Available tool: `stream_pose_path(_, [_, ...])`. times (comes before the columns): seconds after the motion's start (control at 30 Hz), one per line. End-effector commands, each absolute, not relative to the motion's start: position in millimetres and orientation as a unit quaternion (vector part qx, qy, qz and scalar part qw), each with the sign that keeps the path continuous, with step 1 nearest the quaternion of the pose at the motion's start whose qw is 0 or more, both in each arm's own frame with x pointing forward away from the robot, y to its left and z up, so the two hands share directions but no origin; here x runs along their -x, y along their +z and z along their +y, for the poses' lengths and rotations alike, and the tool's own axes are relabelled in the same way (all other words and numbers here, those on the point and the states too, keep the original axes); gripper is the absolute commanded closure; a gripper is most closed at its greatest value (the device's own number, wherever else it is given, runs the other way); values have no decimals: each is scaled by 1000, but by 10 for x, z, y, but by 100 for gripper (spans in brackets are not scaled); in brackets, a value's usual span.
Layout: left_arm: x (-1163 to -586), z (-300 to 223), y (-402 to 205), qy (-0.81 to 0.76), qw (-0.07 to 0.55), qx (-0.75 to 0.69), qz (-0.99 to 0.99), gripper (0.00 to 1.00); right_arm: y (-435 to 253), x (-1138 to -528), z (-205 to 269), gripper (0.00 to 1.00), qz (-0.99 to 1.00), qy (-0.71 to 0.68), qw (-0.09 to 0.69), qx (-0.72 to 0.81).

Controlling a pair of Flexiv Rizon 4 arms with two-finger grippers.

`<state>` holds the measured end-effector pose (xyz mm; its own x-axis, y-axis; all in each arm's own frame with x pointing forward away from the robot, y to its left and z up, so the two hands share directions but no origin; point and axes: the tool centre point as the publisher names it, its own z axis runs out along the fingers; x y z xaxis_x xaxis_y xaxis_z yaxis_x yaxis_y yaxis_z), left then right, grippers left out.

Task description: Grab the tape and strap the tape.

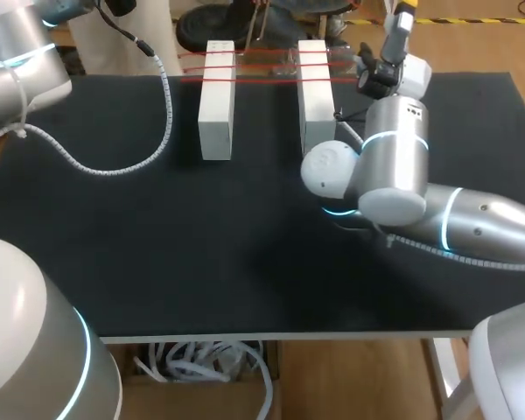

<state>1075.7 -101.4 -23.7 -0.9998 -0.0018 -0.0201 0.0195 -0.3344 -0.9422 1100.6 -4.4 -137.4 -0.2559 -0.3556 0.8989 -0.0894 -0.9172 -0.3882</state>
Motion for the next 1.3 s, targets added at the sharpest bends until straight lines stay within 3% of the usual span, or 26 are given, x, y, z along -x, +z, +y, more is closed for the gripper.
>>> stream_pose_path(0.03, [-10750,-1015,-240,-817,7,-7,577,100,-1333,-10999,-84,2,181,-769,82,607])
stream_pose_path(0.07, [-10750,-1015,-240,-817,7,-7,577,100,-1333,-11001,-88,35,180,-771,80,606])
stream_pose_path(0.1, [-10750,-1015,-240,-817,7,-7,577,100,-1331,-11002,-92,52,180,-771,79,606])
stream_pose_path(0.13, [-10750,-1015,-240,-817,7,-7,577,100,-1332,-11004,-97,55,180,-771,78,605])
stream_pose_path(0.23, [-10750,-1015,-240,-817,7,-7,577,100,-1326,-11012,-102,57,180,-774,77,603])
stream_pose_path(0.5, [-10750,-1015,-240,-817,7,-7,577,100,-1301,-11049,-23,50,167,-778,83,600])
stream_pose_path(0.7, [-10750,-1015,-240,-817,7,-7,577,100,-1277,-11052,55,59,157,-780,91,599])
stream_pose_path(0.9, [-10750,-1015,-240,-817,7,-7,577,100,-1307,-10973,108,55,140,-777,99,606])
stream_pose_path(1.3, [-10750,-1015,-240,-817,7,-7,577,100,-1357,-10899,101,57,120,-773,98,615])
